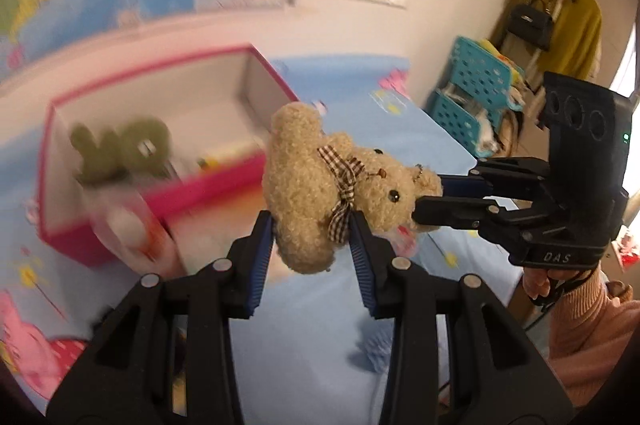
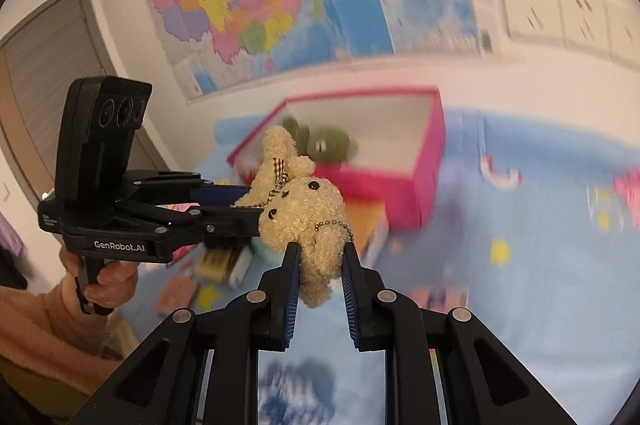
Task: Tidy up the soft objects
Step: 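Lower the teddy bear into the pink box and open the right gripper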
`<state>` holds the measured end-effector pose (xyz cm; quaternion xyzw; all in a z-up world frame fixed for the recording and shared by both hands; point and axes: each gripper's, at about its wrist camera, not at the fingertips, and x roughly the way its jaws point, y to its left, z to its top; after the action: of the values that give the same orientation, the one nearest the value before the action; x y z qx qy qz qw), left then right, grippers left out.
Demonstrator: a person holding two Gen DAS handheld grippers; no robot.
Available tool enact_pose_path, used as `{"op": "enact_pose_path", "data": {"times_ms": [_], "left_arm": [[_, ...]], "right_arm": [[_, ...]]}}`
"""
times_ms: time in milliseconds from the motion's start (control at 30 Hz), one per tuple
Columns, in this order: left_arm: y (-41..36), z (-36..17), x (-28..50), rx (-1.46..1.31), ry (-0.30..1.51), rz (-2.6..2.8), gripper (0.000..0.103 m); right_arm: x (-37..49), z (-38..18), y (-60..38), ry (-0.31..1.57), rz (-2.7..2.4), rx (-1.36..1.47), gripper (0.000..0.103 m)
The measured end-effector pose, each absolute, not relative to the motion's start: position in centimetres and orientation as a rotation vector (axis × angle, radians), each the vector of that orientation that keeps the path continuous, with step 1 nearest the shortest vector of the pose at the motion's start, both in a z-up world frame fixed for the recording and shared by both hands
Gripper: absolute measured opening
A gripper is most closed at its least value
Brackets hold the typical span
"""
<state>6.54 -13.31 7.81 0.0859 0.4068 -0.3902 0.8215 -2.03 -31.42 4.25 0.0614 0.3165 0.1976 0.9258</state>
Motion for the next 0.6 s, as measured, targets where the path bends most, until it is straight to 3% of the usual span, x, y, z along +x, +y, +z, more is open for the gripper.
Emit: {"op": "enact_pose_path", "data": {"times_ms": [267,600], "left_arm": [[-14.5,9.4,14.5,0.146,0.893,-0.709,0.040],[-17.0,6.3,20.5,0.164,1.032,-0.616,0.038]], "right_arm": [[6.1,6.4,-31.7,0.630,0.388,0.119,0.019],[13.4,4.6,-31.6,0.731,0.329,0.093,0.019]]}}
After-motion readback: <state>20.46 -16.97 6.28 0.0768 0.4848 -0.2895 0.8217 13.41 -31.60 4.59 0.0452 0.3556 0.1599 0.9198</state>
